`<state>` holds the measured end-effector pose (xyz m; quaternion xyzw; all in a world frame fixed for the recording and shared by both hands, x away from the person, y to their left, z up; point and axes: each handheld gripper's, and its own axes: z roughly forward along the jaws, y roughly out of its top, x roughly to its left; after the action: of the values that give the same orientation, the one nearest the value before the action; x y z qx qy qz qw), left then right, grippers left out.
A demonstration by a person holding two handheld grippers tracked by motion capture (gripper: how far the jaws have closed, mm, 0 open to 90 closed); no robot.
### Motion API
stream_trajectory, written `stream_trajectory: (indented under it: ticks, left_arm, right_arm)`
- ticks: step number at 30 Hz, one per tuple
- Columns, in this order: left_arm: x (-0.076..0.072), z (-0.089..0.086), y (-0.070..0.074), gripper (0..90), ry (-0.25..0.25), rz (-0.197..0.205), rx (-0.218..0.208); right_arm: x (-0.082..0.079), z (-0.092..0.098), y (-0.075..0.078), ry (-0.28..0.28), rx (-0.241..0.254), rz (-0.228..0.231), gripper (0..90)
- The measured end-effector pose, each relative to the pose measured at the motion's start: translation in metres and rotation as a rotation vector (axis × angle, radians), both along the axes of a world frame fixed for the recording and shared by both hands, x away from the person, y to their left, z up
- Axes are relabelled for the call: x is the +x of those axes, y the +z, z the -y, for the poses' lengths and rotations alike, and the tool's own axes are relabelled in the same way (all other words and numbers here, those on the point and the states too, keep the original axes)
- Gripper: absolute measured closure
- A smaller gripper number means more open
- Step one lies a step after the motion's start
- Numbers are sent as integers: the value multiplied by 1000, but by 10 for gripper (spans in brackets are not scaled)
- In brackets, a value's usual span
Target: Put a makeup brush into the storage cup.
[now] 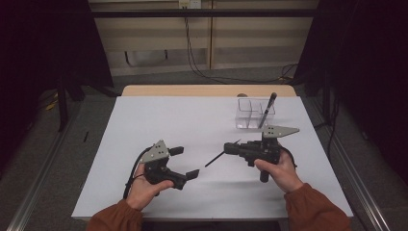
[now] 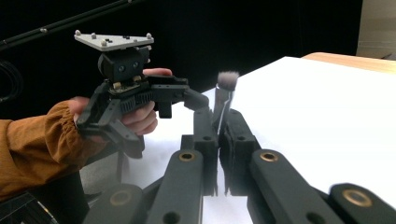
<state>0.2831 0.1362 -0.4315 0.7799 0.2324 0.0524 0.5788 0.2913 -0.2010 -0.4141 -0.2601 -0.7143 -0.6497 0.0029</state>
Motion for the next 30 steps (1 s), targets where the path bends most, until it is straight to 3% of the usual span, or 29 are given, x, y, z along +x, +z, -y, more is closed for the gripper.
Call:
stream_trajectory:
  ticks: [6,14,15,20,30]
  left_arm:
    - [2,-9,1,16,15,4,0]
    - [0,-14,3,14,57,45,14]
    - [0,-13,3,15,61,42,-7]
    - [-1,-19,6,15,72,43,-14]
    - [-8,-48,10,17,150,90,1]
  right_arm:
    - [0,5,1,-10,-10,0,861]
    - [-2,12,2,-32,-35,-8,861]
    - [-2,13,2,-32,-35,-7,860]
    - [-4,19,4,-45,-43,-5,861]
    - [-7,34,7,-79,-42,2,860]
